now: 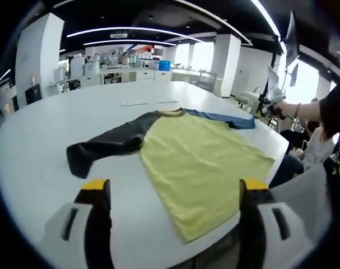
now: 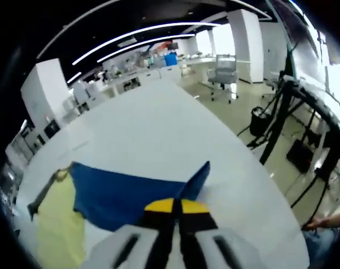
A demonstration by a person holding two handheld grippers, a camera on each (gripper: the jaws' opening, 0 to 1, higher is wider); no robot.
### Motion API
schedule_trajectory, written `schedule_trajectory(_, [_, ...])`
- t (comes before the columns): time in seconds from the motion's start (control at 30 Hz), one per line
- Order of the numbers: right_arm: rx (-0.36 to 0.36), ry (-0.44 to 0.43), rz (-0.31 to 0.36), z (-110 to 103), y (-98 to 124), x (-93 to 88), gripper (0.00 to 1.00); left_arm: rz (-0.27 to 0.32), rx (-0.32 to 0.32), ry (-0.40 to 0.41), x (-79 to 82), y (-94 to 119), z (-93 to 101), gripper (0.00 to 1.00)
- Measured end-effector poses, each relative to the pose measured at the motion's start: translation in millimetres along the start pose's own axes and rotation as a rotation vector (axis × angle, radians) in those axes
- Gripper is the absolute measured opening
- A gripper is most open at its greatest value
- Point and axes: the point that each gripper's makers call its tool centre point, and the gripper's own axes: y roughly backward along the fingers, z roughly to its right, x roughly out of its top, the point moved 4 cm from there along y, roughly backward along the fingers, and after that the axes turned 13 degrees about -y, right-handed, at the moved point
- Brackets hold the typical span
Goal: Fold the garment on the visible template until the final outline fits inside the template.
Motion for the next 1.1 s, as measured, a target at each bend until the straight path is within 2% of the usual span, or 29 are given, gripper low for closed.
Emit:
schedule_trajectory(0.43, [0.074, 0.060, -0.011, -37, -9, 12.2, 0.00, -0.001, -0.002, -0.001, -4.5, 6, -5.4, 0.94])
schedule_trajectory(0.6, [0.103, 0.081, -0.012, -60, -8, 10.1, 0.00, 0.002, -0.010, -0.004, -3.3, 6, -2.4, 0.94])
schedule_trajectory(0.7, [0.117, 0.091, -0.018, -69, -14, 14.3, 0.00, 0.004, -0.014, -0.006, -3.5, 7, -1.4, 0.94])
schedule_trajectory(0.83, [0.140, 0.100, -0.028, -85, -19, 15.7, 0.00, 0.034, -0.015, 0.021, -1.0, 7, -1.2, 0.95])
schedule_trajectory(1.1, [0.195, 0.146, -0.046, -123, -24, 15.0, 0.00, 0.021, -0.016, -0.003, -0.4, 8, -1.6, 0.95])
